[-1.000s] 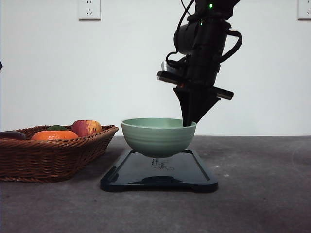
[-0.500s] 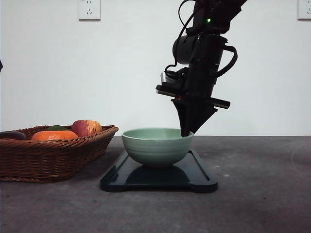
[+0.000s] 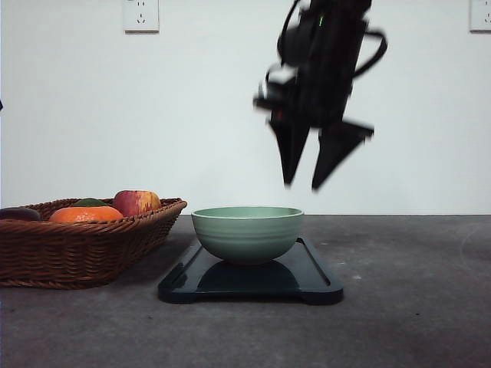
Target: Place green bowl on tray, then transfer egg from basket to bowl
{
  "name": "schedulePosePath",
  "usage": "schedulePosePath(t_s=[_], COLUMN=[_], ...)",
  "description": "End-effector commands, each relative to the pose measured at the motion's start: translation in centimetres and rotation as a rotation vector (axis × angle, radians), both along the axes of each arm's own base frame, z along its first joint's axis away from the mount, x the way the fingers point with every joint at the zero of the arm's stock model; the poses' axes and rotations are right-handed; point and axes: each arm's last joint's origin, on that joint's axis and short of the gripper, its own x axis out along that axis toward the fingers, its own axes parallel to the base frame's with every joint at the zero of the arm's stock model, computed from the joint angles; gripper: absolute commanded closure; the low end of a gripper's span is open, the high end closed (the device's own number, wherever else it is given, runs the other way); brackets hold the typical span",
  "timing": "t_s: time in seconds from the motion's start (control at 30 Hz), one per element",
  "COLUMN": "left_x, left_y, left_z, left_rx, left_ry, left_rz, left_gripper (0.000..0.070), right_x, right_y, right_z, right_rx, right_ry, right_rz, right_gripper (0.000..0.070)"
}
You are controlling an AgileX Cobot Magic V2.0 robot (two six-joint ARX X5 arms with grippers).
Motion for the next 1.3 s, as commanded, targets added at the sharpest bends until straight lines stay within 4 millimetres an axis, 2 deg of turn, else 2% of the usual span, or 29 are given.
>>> schedulePosePath(t_s=[0.0, 0.1, 0.23, 0.47, 0.67, 0.87, 1.07, 1.27], left_x=[0.2, 0.2, 0.2, 0.2, 0.2, 0.1, 0.8, 3.8], left_y=[-0.1, -0.1, -0.1, -0.1, -0.1, -0.1, -0.4, -1.4], left_z=[0.6, 0.6, 0.6, 0.6, 0.6, 0.7, 2.9, 5.8], left_rx=[-0.004, -0.004, -0.004, -0.004, -0.004, -0.022, -0.018, 0.027], left_ry=[-0.022, -0.022, -0.022, -0.023, -0.022, -0.013, -0.012, 0.032], left_rz=[-0.004, -0.004, -0.004, -0.004, -0.004, 0.013, -0.008, -0.062], left_gripper=[0.0350, 0.0350, 0.0350, 0.0350, 0.0349, 0.0349, 0.0341, 0.0325], right_x=[-0.5, -1.6, -3.8, -9.6, -14.7, -18.8, -20.7, -20.8], right_y=[0.4, 0.0, -1.0, -4.2, -7.1, -9.4, -10.5, -10.6], right_z=[1.7, 2.9, 3.0, 0.3, -2.1, -3.0, -2.4, -1.8], right_rx=[0.017, 0.047, 0.102, 0.161, 0.127, 0.107, 0.082, 0.113], right_ry=[-0.077, -0.169, -0.296, -0.419, -0.452, -0.457, -0.450, -0.494], right_rz=[0.012, 0.010, 0.007, -0.001, -0.031, -0.051, -0.076, -0.087], right_gripper=[0.0427, 0.0427, 0.0429, 0.0429, 0.0429, 0.0429, 0.0429, 0.0429])
